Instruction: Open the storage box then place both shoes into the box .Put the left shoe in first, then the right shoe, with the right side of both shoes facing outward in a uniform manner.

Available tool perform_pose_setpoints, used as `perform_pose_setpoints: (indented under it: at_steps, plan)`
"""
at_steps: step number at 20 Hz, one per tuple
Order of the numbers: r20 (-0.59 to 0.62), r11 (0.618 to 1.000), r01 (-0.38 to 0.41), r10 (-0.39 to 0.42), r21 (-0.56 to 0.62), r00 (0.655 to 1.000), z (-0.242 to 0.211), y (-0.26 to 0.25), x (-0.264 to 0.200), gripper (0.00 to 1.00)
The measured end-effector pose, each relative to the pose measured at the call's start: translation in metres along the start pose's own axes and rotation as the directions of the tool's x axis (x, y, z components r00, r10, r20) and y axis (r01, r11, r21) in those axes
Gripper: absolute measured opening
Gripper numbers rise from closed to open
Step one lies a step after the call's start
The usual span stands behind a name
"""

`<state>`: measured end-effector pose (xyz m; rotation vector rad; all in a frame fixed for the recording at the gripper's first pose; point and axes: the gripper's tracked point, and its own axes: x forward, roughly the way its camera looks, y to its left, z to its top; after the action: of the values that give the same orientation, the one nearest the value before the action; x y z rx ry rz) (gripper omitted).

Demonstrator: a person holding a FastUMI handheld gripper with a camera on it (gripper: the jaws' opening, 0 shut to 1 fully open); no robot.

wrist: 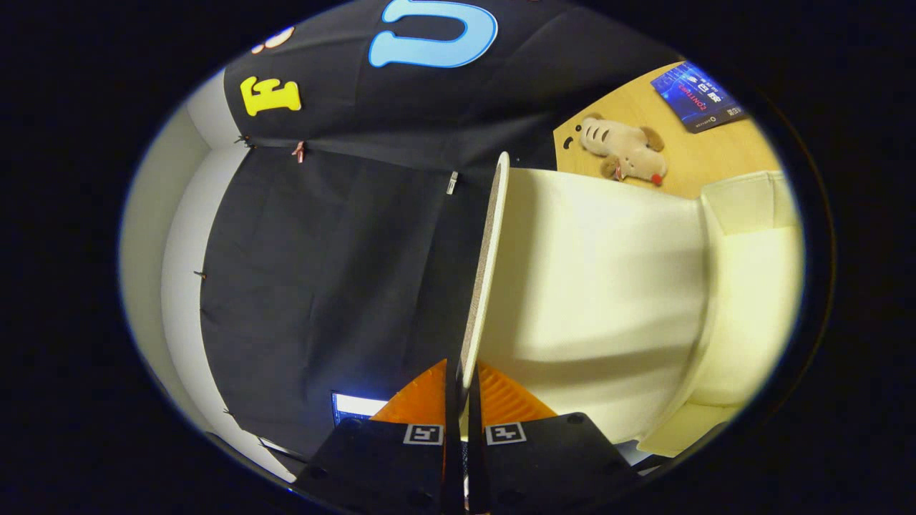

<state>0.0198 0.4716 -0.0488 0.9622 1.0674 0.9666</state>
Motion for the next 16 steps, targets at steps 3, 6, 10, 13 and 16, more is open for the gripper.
perform_pose_setpoints:
  at_steps: [3,6,10,13,16]
  plan:
    - [-0.027,0.999,0.035,-0.035,-0.006,0.999,-0.005,-0.014,0.029,0.07]
    - [-0.032,0.997,0.077,-0.077,0.001,0.997,-0.008,-0.028,0.050,0.08]
    - [-0.004,0.983,0.171,-0.172,-0.068,0.985,-0.002,-0.055,0.052,0.24]
    - [0.028,0.967,0.221,-0.219,-0.123,0.975,0.004,-0.061,0.031,0.77]
    - [0.102,0.942,0.283,-0.268,-0.179,0.958,0.015,-0.063,-0.009,0.98]
